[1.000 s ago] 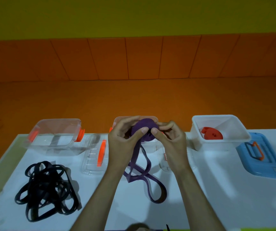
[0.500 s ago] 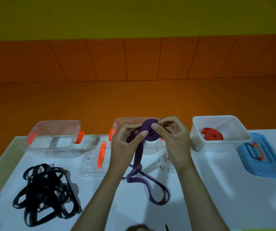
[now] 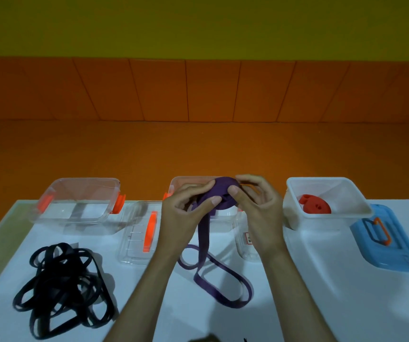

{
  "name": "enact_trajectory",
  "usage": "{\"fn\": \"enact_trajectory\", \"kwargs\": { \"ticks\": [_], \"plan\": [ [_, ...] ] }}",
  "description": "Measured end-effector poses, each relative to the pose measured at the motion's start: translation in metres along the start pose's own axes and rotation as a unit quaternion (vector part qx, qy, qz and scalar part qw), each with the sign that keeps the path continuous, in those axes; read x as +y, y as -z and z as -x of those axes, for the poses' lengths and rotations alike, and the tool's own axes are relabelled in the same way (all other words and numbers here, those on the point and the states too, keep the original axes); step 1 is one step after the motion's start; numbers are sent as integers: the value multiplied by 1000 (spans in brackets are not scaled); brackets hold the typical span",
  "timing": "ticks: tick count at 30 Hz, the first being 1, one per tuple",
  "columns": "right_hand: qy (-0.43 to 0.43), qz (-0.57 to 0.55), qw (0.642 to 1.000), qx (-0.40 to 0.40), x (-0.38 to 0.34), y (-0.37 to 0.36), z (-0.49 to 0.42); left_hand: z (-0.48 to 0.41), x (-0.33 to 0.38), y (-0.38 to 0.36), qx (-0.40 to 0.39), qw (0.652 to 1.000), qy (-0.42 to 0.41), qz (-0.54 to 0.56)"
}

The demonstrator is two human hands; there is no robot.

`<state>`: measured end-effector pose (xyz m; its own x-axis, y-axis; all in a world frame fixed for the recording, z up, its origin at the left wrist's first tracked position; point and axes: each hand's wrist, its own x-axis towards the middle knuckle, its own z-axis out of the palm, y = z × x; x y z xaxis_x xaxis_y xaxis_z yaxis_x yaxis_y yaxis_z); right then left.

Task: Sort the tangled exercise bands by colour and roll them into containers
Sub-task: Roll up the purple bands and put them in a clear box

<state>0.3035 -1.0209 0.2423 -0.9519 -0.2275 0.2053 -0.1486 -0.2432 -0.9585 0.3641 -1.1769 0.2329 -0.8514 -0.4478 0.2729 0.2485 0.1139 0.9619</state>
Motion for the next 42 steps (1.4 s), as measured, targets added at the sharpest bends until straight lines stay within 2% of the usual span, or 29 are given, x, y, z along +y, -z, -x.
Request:
{"fn": "enact_trajectory", "kwargs": {
  "ticks": [4, 7, 11, 16, 19, 23, 28, 31, 37, 42],
  "plan": [
    [-5, 26, 999, -37, 1, 2, 0, -2, 6, 3, -5, 1000, -5, 3],
    [17, 41, 999, -25, -3, 4, -6, 1, 6, -2, 12, 1000, 4, 8],
    [20, 28, 999, -16, -6, 5, -5, 2, 8, 1, -33, 999, 24, 10],
    [-6, 20, 1000, -23, -3, 10, 0, 2, 22, -3, -27, 999, -29, 6],
    [13, 21, 1000, -6, -7, 13, 0, 3, 19, -8, -16, 1000, -22, 3],
    [20, 13, 1000, -7, -16, 13, 4, 2, 19, -4, -60, 998, -5, 2],
    [44, 63, 996, -44, -15, 21, 8, 3, 28, -1, -104, 993, -35, -50],
    [36, 67, 995, -70, -20, 25, 8, 7, 29, -4, -86, 994, -35, -51],
    [44, 47, 998, -22, -25, 21, 14, 17, 22, -12, -59, 998, -19, -17],
    [10, 19, 999, -41, -24, 19, 25, 21, 27, -9, -51, 998, -21, -8]
  ]
}}
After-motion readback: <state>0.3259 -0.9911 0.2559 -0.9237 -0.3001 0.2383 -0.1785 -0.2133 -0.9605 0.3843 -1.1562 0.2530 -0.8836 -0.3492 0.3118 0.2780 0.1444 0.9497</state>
